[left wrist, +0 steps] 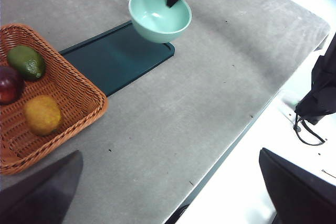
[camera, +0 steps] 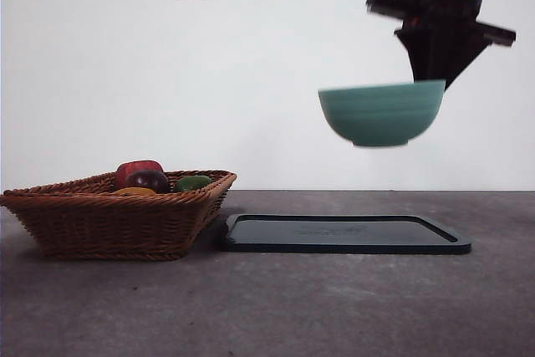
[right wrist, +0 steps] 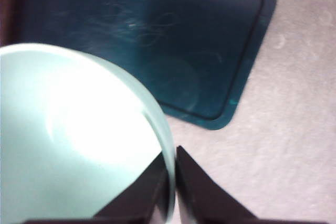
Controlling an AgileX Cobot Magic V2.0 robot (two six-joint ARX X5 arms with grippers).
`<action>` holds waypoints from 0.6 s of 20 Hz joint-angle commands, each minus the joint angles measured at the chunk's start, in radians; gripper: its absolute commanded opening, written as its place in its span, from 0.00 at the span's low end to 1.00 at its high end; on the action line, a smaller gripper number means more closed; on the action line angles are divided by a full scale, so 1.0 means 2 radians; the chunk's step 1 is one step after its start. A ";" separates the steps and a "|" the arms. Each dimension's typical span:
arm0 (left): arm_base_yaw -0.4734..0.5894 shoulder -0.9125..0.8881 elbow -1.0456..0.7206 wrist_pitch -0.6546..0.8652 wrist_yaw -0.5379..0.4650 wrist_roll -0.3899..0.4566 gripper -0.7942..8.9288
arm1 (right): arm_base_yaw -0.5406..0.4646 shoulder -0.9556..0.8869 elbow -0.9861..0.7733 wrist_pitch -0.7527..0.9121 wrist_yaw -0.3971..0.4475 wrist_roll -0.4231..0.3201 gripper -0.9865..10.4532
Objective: Pick up the wifruite, put it on the bowl, pick up the plate, put it on desk
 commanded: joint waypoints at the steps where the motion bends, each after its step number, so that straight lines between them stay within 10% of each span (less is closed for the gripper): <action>1: -0.003 0.001 0.006 0.005 0.003 0.004 0.66 | 0.015 -0.025 -0.022 0.002 -0.014 -0.007 0.09; 12: -0.003 0.001 0.006 0.005 0.003 0.004 0.66 | 0.117 -0.089 -0.239 0.117 -0.017 0.010 0.09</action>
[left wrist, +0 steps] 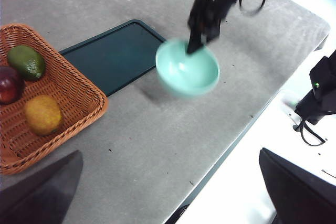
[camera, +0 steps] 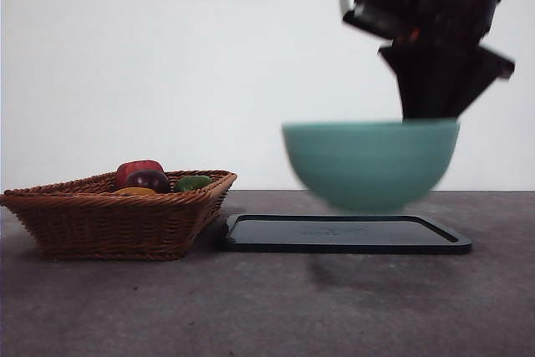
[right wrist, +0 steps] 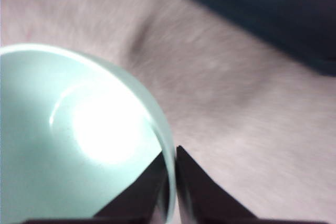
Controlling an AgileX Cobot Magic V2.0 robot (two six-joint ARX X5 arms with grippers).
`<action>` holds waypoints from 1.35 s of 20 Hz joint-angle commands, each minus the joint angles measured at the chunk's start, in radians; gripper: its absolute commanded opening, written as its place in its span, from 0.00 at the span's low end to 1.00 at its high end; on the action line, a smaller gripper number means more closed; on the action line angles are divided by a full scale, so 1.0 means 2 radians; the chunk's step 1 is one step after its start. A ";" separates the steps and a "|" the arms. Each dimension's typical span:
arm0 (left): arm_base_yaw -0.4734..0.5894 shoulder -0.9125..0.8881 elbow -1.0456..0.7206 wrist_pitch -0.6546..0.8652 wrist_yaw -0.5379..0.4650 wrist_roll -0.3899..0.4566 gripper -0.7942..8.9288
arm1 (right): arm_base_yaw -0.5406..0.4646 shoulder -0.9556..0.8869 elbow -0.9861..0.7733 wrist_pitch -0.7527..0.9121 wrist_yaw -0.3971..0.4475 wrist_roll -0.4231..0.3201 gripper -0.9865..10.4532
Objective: Pick up the wifruite, put it on the bowl, pick up the plate, put it on desk
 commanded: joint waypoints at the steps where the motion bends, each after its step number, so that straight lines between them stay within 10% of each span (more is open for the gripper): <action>1: -0.003 0.001 0.006 0.005 0.003 0.004 0.66 | 0.014 0.005 -0.029 0.037 -0.006 0.016 0.09; 24: -0.003 0.001 0.006 0.006 0.003 0.004 0.66 | 0.058 0.015 -0.090 0.091 -0.012 0.045 0.10; 27: -0.003 0.001 0.006 0.006 0.003 0.004 0.66 | 0.058 0.015 -0.090 0.093 -0.012 0.046 0.31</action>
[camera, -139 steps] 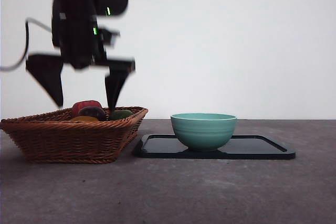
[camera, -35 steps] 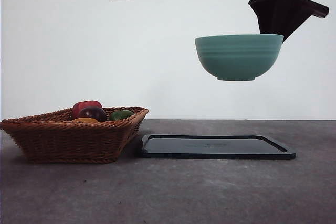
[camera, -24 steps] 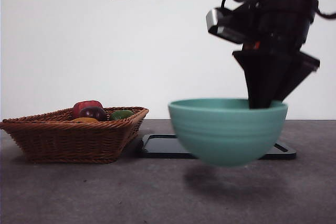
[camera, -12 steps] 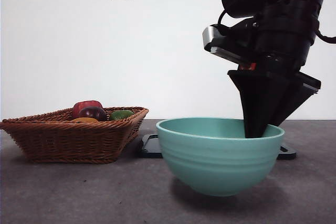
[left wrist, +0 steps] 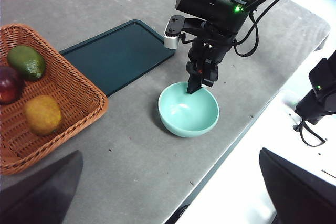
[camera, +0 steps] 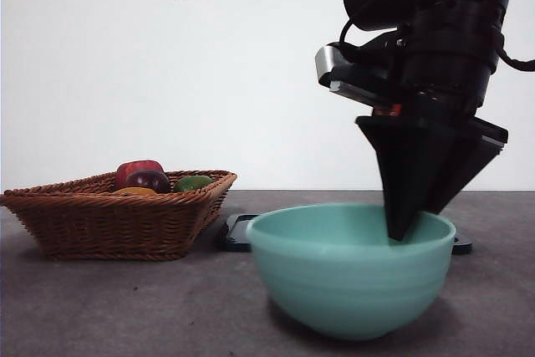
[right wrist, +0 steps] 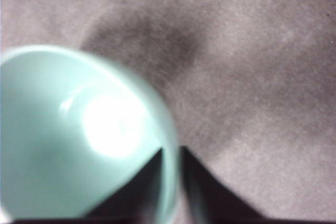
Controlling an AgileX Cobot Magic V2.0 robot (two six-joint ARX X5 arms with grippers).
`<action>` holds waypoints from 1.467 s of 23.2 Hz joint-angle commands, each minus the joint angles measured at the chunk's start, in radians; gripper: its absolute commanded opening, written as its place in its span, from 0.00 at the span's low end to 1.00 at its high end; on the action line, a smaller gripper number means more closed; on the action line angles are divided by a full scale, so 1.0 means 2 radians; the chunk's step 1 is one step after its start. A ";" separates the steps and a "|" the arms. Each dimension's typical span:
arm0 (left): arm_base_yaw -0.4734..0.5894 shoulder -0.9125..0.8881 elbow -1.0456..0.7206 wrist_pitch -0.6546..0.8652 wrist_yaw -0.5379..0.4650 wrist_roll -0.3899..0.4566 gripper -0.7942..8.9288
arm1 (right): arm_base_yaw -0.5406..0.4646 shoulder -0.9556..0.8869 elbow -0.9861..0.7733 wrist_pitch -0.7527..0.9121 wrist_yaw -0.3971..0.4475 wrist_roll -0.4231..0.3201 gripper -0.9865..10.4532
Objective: Pick up the wifruite, put it on the bowl, pick up the plate, put it on desk
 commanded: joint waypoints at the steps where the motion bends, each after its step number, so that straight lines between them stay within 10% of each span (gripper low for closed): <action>1: -0.003 0.001 0.006 0.006 0.003 0.004 0.66 | 0.005 0.010 0.004 0.003 0.000 0.003 0.38; 15: -0.003 0.001 0.006 0.006 0.003 0.004 0.66 | -0.006 -0.185 0.062 -0.126 0.026 0.010 0.63; 34: -0.003 0.001 0.006 0.006 0.003 0.006 0.66 | -0.006 -0.568 0.062 -0.207 0.025 0.018 0.63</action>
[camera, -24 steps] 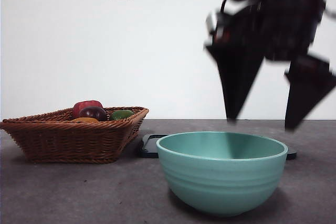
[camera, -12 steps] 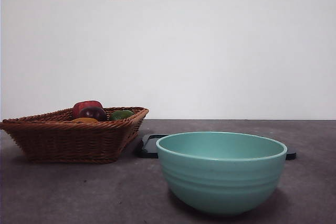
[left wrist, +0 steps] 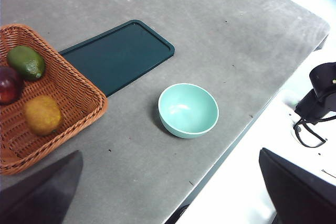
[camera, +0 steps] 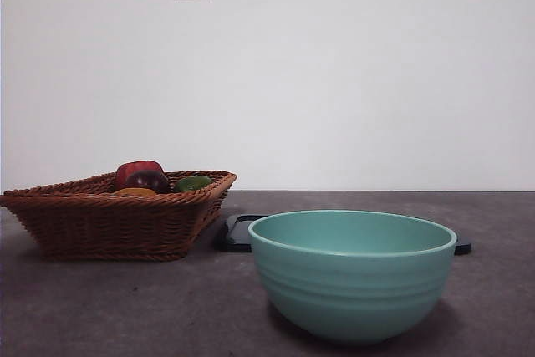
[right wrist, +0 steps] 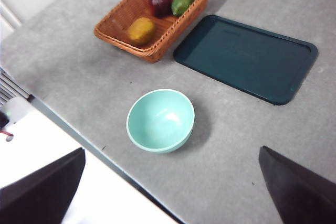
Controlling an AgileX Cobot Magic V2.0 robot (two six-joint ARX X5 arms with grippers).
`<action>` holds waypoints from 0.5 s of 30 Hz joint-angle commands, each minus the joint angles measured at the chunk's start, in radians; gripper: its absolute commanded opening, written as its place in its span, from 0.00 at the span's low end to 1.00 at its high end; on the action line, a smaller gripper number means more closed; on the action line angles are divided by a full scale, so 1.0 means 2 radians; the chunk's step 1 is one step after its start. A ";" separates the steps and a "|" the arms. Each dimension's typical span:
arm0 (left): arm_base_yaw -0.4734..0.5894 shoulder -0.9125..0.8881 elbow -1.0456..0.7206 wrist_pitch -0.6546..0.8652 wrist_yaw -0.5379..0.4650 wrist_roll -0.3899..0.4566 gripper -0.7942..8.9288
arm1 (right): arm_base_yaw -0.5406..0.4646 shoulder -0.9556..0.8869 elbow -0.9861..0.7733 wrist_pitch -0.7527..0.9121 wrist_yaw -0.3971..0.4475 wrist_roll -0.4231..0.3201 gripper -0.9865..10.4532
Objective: Pick up the wifruite, put it on the bowl, pick up the plate, put it on desk
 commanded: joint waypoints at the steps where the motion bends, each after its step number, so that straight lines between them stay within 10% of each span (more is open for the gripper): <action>1: -0.003 0.001 0.006 0.006 0.003 0.006 0.66 | 0.004 -0.019 0.008 -0.003 0.000 0.008 0.63; 12: -0.003 0.001 0.006 0.006 0.003 0.006 0.65 | 0.004 -0.033 0.008 -0.002 0.001 0.005 0.62; 15: -0.003 0.001 0.006 0.002 0.003 0.006 0.28 | 0.004 -0.033 0.008 -0.006 0.000 0.005 0.32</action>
